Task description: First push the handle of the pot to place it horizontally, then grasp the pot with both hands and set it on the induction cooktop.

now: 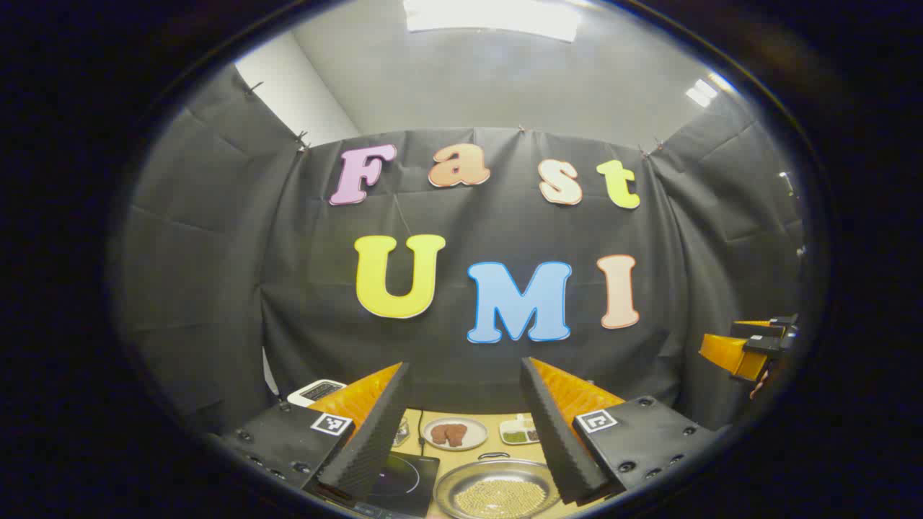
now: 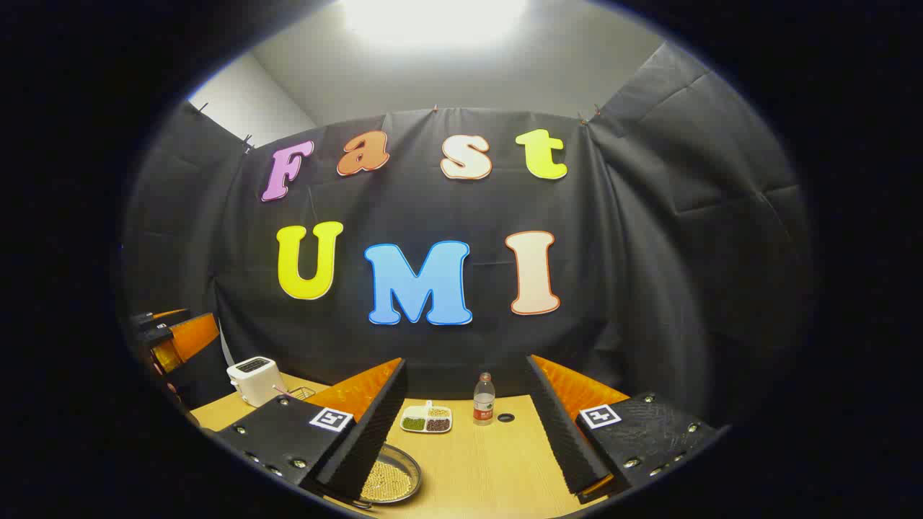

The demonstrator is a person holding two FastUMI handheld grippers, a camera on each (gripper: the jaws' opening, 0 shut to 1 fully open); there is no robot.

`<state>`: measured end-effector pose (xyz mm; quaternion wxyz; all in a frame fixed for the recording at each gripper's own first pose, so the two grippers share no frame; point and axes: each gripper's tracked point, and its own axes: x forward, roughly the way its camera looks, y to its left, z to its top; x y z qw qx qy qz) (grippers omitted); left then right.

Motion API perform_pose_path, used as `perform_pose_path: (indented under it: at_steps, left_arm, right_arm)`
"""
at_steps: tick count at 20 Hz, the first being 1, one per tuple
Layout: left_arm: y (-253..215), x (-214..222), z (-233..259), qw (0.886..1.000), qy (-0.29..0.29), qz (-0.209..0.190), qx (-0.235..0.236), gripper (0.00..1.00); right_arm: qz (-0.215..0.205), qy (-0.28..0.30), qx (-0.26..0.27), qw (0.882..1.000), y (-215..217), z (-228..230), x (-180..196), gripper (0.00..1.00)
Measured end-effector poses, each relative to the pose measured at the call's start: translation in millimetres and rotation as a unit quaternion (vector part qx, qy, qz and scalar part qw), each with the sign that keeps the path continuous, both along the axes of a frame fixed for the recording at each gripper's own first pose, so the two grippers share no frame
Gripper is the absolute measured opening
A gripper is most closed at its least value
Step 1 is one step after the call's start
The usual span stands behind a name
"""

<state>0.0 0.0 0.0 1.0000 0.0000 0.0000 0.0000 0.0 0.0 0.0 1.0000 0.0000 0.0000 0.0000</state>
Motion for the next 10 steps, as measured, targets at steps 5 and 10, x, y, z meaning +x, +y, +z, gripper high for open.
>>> perform_pose_path:
  at_steps: [5, 10]
  left_arm:
    - [16, 11, 2, 1.000, -0.003, -0.021, 0.012, 0.96]
    - [27, 23, -4, 0.998, 0.000, -0.057, 0.010, 0.94]
  right_arm:
    - [-0.019, 0.003, 0.012, 1.000, 20, 2, 4, 0.99]
    - [-0.044, -0.002, 0.008, 0.999, 41, 5, 7, 0.99]
